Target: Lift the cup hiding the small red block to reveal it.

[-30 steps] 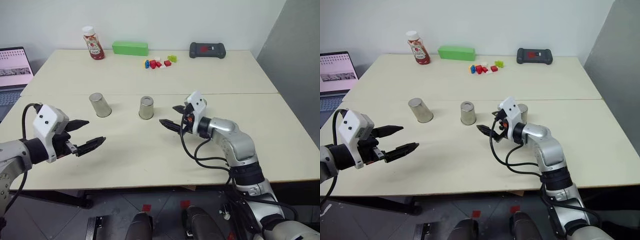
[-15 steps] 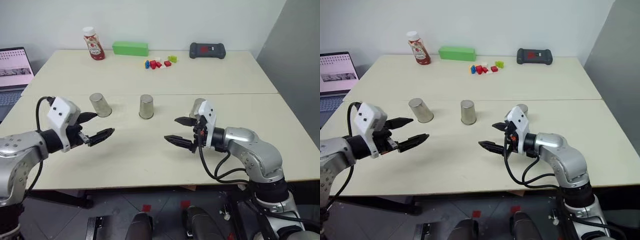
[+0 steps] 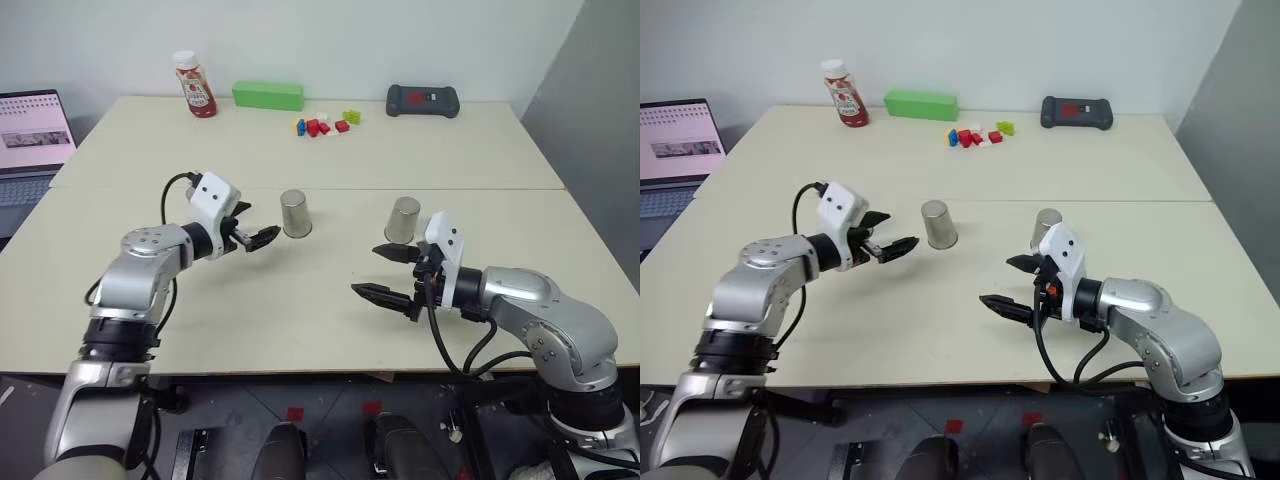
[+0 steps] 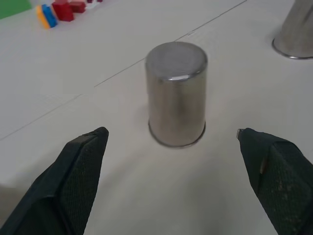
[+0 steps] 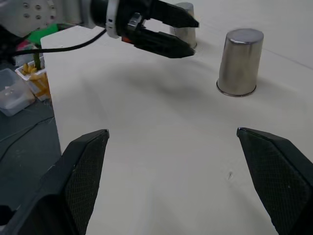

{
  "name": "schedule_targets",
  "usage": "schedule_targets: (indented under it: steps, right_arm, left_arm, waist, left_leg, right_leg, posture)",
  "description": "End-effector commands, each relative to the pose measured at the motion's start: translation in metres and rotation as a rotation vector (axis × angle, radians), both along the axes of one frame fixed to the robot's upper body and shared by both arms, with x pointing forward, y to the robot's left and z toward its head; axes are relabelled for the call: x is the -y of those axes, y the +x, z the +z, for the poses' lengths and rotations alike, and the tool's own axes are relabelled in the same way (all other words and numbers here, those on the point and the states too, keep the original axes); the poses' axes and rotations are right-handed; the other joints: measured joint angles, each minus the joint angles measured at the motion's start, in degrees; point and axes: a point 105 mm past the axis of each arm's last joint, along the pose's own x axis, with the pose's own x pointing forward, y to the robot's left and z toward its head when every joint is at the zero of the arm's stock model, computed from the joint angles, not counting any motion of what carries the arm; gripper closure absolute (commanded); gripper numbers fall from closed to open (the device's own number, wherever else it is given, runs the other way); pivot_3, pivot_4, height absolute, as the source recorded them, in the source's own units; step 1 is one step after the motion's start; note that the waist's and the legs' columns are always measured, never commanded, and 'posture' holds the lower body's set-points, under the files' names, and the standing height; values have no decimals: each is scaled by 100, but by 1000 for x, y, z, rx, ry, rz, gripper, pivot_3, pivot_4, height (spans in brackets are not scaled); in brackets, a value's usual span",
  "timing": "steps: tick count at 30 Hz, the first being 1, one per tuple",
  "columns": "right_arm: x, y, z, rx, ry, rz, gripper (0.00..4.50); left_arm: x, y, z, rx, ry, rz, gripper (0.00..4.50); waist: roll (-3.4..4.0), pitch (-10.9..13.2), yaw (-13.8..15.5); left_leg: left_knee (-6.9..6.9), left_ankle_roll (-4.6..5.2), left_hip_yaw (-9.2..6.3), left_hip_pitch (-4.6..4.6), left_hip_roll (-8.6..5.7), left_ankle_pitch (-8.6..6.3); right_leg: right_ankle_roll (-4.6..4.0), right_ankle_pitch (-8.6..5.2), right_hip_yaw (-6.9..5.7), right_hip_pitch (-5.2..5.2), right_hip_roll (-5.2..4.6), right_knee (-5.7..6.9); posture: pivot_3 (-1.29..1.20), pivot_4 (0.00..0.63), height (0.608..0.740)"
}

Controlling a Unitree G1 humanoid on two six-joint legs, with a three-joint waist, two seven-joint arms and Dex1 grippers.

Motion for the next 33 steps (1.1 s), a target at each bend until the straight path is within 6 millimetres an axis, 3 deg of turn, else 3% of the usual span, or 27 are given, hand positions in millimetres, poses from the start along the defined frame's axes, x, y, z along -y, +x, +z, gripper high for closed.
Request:
schedule_targets:
  steps: [1,6,14,23,25,33]
  right_arm:
    - [0,-7,13,47,9,-8,55]
    - [1,-11,15,51,3,-24,55]
    - [-1,-11,17,52,2,-28,55]
    - [-3,-11,18,53,-2,-25,0]
    - [-2,-10,17,54,-7,-27,0]
    - [0,-9,18,57,-7,-31,0]
  left_arm:
    - [7,17,6,44,17,-11,0]
    - [24,38,4,48,13,-30,0]
    - [39,53,4,53,33,-42,0]
    - [40,54,4,52,6,-54,1655]
    - [41,53,7,59,-14,-68,1807]
    - [23,41,59,222,-18,-51,1807]
  waist:
    - [0,0,-17]
    - [0,0,-13]
    - [0,0,-12]
    - [-1,0,-13]
    - [-1,0,-11]
    - [-1,0,-26]
  left_leg:
    - [1,0,0,1,0,0]
    - [0,0,1,0,0,0]
    - [1,0,0,-8,-4,0]
    - [1,1,-2,-7,-3,0]
    - [2,1,-2,-7,-4,0]
    - [1,0,-4,-8,-2,0]
  right_leg:
    - [1,0,0,0,1,0]
    - [1,1,1,0,2,0]
    - [2,1,0,-1,1,-5]
    - [2,1,0,-1,2,-2]
    - [2,1,0,0,1,-1]
    - [-2,4,-1,-2,1,-1]
  posture:
    - [0,150,740]
    - [0,150,740]
    - [0,150,740]
    - [0,150,740]
    - [0,150,740]
    - [0,150,740]
